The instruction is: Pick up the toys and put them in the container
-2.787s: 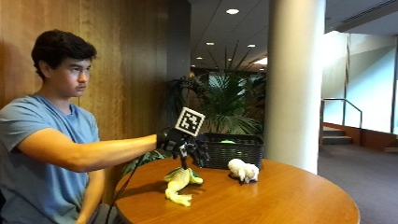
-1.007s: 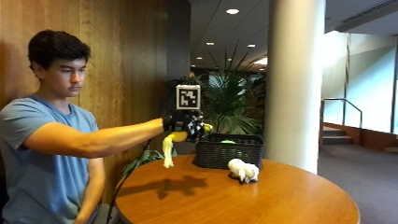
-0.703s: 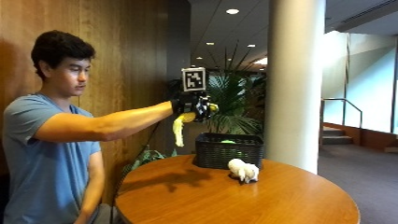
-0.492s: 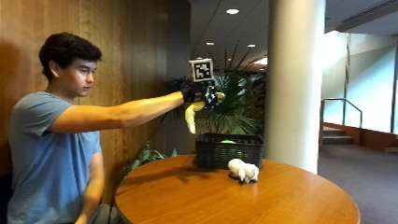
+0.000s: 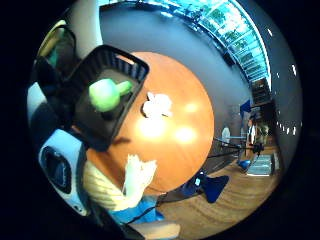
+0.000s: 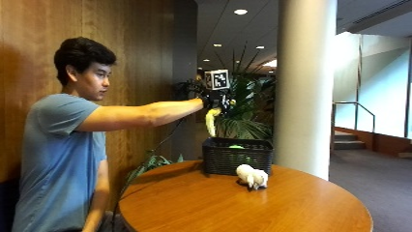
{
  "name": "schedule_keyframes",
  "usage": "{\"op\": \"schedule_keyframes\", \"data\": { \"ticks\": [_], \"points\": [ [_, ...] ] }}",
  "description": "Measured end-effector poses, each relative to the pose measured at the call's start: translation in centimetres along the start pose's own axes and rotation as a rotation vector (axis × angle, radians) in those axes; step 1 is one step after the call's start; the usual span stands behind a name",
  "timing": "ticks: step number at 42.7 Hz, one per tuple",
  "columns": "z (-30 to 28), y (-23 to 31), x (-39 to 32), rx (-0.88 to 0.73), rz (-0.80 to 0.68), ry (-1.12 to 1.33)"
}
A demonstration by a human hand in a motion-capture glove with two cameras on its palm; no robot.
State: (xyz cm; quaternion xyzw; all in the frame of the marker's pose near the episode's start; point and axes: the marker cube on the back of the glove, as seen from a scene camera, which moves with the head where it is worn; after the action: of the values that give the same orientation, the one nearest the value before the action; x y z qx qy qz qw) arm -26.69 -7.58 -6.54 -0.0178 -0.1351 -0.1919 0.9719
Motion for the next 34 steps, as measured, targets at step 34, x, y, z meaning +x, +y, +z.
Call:
{"op": "schedule_keyframes", "data": {
  "ticks": [34],
  "points": [
    [4.4, 0.1, 4.8, -0.153, 0.060, 0.051]
  ]
}}
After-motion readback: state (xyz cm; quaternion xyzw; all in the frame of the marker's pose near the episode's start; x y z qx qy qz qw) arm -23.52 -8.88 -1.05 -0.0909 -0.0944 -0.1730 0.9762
